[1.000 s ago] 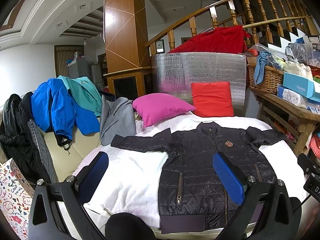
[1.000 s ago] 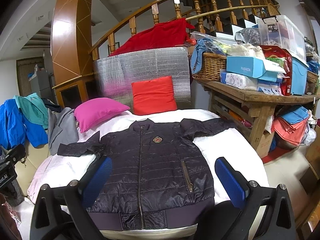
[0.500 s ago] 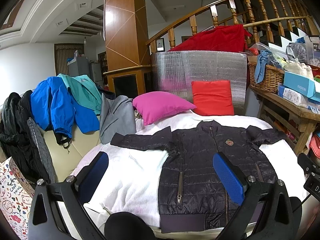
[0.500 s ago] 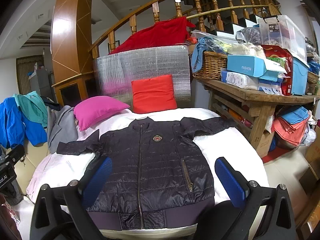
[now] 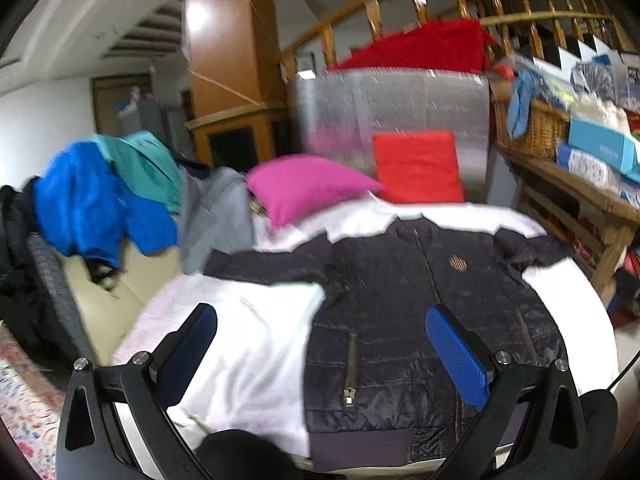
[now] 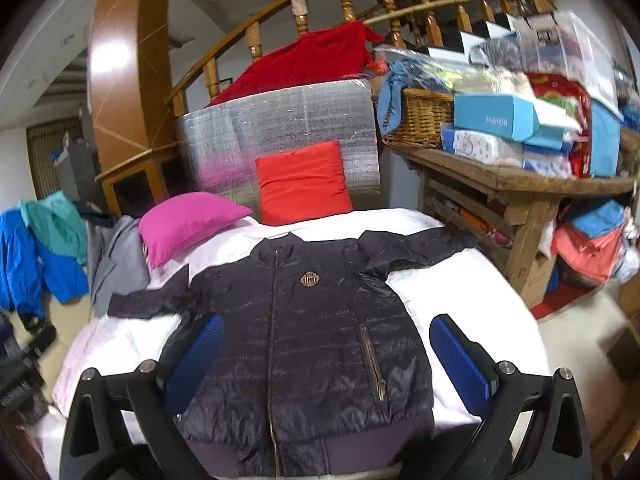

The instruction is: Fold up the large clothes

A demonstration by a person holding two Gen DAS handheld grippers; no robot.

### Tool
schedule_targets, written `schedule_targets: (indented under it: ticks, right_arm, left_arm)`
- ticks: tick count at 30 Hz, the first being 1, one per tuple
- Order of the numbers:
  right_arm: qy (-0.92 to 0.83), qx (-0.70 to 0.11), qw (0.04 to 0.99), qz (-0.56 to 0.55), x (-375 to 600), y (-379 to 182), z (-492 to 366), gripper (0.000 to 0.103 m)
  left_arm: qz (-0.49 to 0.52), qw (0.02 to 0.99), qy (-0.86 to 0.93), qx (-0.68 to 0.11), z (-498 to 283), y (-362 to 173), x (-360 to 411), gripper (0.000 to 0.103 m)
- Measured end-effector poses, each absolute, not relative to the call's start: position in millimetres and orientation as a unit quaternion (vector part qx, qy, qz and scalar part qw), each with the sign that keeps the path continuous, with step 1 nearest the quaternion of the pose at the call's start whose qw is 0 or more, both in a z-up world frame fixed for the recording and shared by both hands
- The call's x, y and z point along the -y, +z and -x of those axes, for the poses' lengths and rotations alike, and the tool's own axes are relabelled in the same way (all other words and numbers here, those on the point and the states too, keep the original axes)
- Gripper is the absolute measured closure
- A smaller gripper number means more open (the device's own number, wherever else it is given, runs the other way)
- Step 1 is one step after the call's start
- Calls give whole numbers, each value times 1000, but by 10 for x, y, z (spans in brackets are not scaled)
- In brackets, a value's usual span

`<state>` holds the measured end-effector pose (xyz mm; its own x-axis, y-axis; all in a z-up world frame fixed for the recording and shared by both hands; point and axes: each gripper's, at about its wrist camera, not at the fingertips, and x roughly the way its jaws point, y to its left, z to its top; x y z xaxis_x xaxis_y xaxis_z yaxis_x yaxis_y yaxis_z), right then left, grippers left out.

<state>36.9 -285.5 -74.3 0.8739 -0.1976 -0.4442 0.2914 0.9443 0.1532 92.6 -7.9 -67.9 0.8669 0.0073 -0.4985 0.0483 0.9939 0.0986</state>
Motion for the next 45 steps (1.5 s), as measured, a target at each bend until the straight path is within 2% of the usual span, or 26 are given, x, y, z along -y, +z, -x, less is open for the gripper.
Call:
schedule_targets:
  ticks: [7, 11, 16, 19, 24, 32, 35, 38, 40, 41, 45]
  right_arm:
    - [-115, -240, 934, -237, 4100, -1230, -1090, 0]
    - [-113, -264, 897, -336, 4934, -1684, -1601, 0]
    - [-101, -256, 853, -443, 5797, -2175, -2211, 0]
    - [-108, -245, 836, -479, 6226, -2402, -2559, 0]
    - [-127, -223, 805, -534, 6819, -2747, -3015, 6]
    - [-207, -223, 798, -519, 7385, -2927, -3587, 13]
    - [-216, -241, 790, -521, 7532, -3063, -3741, 20]
    - [-211, -244, 794, -516, 7612, -3169, -3851, 34]
    - [-207, -243, 799, -509, 7623, -3197, -3867, 55]
    - [-194, -244, 798, -516, 7641, -3241, -3904, 70]
    - [-177, -235, 807, -511, 7594, -3291, -3956, 77]
  left_arm:
    - [-79, 918, -30, -387, -2342, -1743, 510, 0]
    - [-76, 913, -11, -399, -2873, -2114, 686, 0]
    - [-85, 905, 1, -417, -3395, -2407, 951, 0]
    - [-102, 894, -3, -436, -3611, -2645, 1033, 0]
    - [-131, 871, -10, -473, -3727, -2935, 1143, 0]
    - [-114, 868, -35, -482, -3833, -3033, 1119, 0]
    - [-72, 865, -43, -495, -3879, -3076, 1025, 0]
    - [-61, 865, -44, -496, -3887, -3119, 1044, 0]
    - [-63, 869, -39, -489, -3886, -3130, 1058, 0]
    - [-65, 871, -36, -485, -3875, -3135, 1069, 0]
    - [-54, 871, -37, -487, -3837, -3115, 1056, 0]
